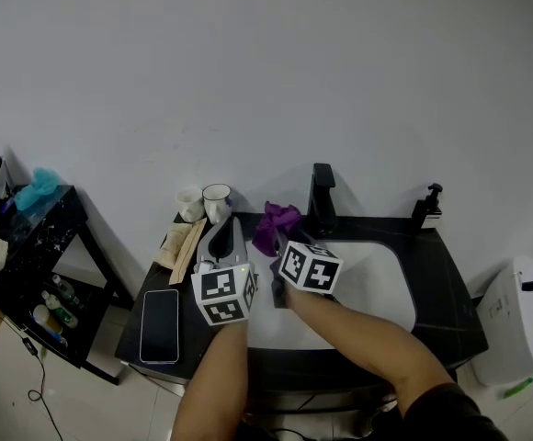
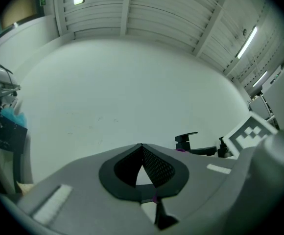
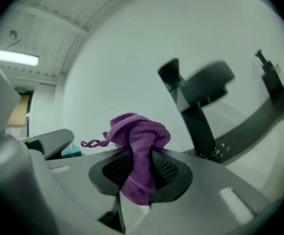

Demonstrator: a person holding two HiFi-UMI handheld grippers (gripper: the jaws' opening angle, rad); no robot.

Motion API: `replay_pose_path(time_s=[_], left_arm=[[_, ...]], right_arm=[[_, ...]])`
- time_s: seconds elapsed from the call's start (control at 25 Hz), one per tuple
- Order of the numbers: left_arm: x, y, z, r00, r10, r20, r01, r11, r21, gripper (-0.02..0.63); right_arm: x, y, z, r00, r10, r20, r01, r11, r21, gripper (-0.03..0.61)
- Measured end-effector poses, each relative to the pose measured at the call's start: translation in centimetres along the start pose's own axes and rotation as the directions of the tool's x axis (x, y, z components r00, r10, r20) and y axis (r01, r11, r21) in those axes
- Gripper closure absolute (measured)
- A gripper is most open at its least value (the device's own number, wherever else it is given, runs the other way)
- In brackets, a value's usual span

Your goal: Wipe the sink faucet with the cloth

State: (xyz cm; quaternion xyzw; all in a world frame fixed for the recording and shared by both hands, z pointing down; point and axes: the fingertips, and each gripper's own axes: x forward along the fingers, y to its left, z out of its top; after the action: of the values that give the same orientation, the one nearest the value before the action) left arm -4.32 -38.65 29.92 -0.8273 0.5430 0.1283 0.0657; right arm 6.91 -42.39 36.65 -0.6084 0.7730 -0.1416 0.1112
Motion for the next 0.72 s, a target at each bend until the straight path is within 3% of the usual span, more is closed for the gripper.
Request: replay_pose_path(time_s=[0.12,0.2,0.36,0.48,0.72], left_arm=[[0.0,0.2,-0.3,1.000,0.005,-0.009,-0.005,1.000,0.001,0.597],[0.1,0.2,-0.4,1.000,0.004,-0.015,-0.004,1.000,0.008,0.597],[0.3,-0.5,-0.8,0.999,-0.018,-0.038,0.020,0.999,0.041,0.597],[0.5,-1.7,-1.2,0.997,-0.054,-0.057,0.058,0.996,0.063,0.597],[0.7,-3.7,-2.1,0.988,-0.115,-0.105,0.126,0.987,0.104,0.597]], right_arm=[[-3.5,3.2,1.7,0.990,0.139,0.022,-0.130,0.964,-0.230,0.480],[-6.2,4.3,3.3,0.976,0.211,0.047,-0.185,0.929,-0.322,0.480],[-11.2,2.9,7.3,0.961,0.254,0.113,-0.178,0.873,-0.454,0.479],[-14.1,-1.3,10.4,0.968,0.190,0.163,-0.083,0.858,-0.506,0.477],[-15.9,-12.4,14.3,0.980,-0.075,0.184,0.157,0.861,-0.483,0.480]])
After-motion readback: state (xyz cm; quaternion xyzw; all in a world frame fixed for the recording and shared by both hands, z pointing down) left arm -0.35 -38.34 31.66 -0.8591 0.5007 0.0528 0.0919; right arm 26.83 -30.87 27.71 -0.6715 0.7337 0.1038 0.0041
